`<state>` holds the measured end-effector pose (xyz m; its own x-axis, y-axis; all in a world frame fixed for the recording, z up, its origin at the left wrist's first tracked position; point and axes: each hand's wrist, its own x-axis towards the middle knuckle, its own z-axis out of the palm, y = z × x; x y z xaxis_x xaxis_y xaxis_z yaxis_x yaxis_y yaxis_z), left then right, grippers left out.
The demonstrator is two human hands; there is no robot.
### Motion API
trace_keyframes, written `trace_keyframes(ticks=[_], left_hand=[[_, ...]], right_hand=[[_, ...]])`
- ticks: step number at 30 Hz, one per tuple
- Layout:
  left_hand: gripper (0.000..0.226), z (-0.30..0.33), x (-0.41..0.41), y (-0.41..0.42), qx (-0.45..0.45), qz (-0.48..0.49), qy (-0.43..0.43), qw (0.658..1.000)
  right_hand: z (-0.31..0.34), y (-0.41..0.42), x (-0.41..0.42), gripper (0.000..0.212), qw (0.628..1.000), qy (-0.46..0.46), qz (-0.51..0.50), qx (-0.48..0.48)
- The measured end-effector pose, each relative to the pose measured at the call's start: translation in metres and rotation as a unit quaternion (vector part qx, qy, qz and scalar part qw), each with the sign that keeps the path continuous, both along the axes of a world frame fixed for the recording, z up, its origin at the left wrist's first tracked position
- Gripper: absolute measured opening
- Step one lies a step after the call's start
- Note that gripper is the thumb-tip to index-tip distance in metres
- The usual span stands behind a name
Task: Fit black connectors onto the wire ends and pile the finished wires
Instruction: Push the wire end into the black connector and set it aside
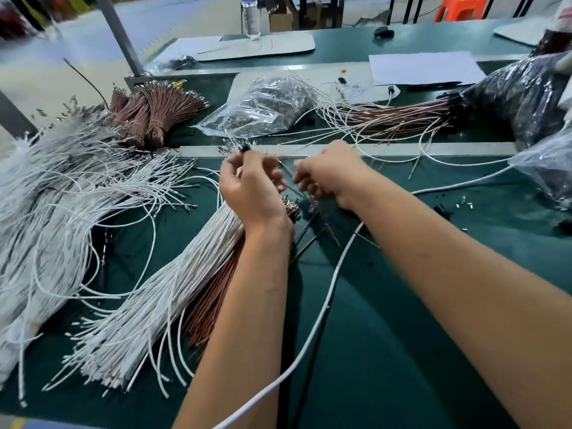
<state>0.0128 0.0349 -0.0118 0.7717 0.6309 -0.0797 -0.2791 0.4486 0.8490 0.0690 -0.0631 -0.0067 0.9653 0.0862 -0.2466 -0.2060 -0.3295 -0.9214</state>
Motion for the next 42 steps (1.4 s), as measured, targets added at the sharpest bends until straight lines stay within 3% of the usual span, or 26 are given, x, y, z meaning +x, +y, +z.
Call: trace_keyframes(ticks=[5, 12, 15, 18, 23, 26, 29, 31, 33, 36, 39, 42], left_hand=[[0.011, -0.001, 0.007, 0.012, -0.047, 0.109, -0.002, 0.993], [0.009, 0.001, 0.005, 0.014, -0.032, 0.121, 0.034, 0.992], [0.008, 0.001, 0.003, 0.012, 0.078, 0.109, 0.080, 0.988], [0.011, -0.001, 0.000, 0.007, 0.231, 0.087, 0.121, 0.962], [0.008, 0.000, -0.007, -0.007, 0.402, 0.082, 0.050, 0.911], [0.010, 0.000, -0.012, -0.017, 0.479, 0.082, 0.004, 0.874], [0.012, 0.000, -0.014, -0.021, 0.532, 0.111, -0.012, 0.839], [0.013, 0.000, -0.015, -0.020, 0.533, 0.143, -0.024, 0.834], [0.012, 0.001, -0.015, -0.019, 0.498, 0.166, -0.036, 0.850], [0.011, 0.001, -0.013, -0.020, 0.442, 0.172, -0.044, 0.879], [0.011, 0.000, -0.012, -0.026, 0.452, 0.141, -0.043, 0.880], [0.011, -0.003, -0.015, -0.035, 0.494, 0.078, -0.044, 0.865]], right_hand=[[-0.004, 0.058, 0.034, 0.022, 0.991, -0.007, -0.031, -0.129], [-0.005, 0.073, 0.043, 0.017, 0.994, 0.058, -0.041, -0.084], [0.007, 0.052, 0.039, 0.017, 0.998, 0.024, -0.053, -0.027], [0.032, 0.023, 0.025, 0.015, 0.990, -0.043, -0.073, 0.113], [0.072, -0.030, 0.006, 0.018, 0.940, -0.158, -0.052, 0.299], [0.077, -0.056, 0.012, 0.019, 0.926, -0.142, -0.083, 0.340], [0.060, -0.071, 0.021, 0.025, 0.939, -0.053, -0.130, 0.313], [0.040, -0.075, 0.024, 0.028, 0.957, 0.007, -0.130, 0.259], [0.023, -0.079, 0.023, 0.032, 0.970, 0.043, -0.128, 0.203], [0.013, -0.083, 0.016, 0.043, 0.974, 0.057, -0.089, 0.200], [0.015, -0.069, -0.002, 0.042, 0.972, -0.007, 0.043, 0.230], [0.016, -0.054, -0.014, 0.024, 0.957, -0.109, 0.043, 0.267]])
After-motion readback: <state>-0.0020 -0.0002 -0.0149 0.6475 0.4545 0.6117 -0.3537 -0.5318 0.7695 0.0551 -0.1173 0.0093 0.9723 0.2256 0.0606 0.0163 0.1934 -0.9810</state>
